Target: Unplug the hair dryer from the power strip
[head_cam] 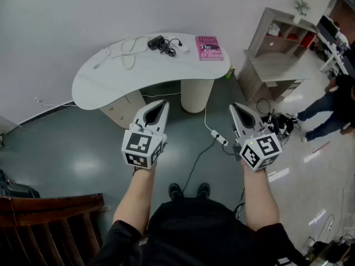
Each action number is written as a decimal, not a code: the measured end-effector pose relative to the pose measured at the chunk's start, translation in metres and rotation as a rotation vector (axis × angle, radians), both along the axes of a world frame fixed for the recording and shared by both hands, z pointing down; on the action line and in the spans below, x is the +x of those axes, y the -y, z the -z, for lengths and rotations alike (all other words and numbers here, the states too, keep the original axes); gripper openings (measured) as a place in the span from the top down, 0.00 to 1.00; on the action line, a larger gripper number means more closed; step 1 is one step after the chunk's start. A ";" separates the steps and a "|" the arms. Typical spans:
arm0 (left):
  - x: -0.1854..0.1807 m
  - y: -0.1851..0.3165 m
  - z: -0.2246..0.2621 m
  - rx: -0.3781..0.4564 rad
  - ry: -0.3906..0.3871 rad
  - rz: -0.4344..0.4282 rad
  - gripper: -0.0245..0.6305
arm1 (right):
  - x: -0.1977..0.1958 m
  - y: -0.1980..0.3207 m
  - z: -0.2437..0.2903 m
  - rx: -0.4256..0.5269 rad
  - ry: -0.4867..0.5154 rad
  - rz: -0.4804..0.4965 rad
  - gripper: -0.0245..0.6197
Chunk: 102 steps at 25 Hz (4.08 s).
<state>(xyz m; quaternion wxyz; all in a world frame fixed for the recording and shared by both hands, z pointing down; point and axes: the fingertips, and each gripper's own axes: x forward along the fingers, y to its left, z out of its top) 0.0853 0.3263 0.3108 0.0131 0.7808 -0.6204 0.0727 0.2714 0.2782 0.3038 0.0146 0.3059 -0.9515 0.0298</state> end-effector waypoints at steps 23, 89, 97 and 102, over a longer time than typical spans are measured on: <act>-0.056 -0.031 0.006 0.033 -0.032 -0.112 0.94 | -0.070 -0.025 0.009 -0.017 0.025 -0.054 0.91; -0.278 0.512 -0.036 -0.036 -0.150 -0.460 0.94 | -0.342 0.468 -0.050 -0.166 -0.062 -0.174 0.91; -0.258 0.588 -0.098 -0.186 -0.039 -0.468 0.94 | -0.330 0.519 -0.104 -0.222 -0.085 -0.144 0.90; -0.244 0.629 -0.140 -0.273 0.018 -0.479 0.90 | -0.331 0.543 -0.142 -0.271 -0.101 -0.097 0.90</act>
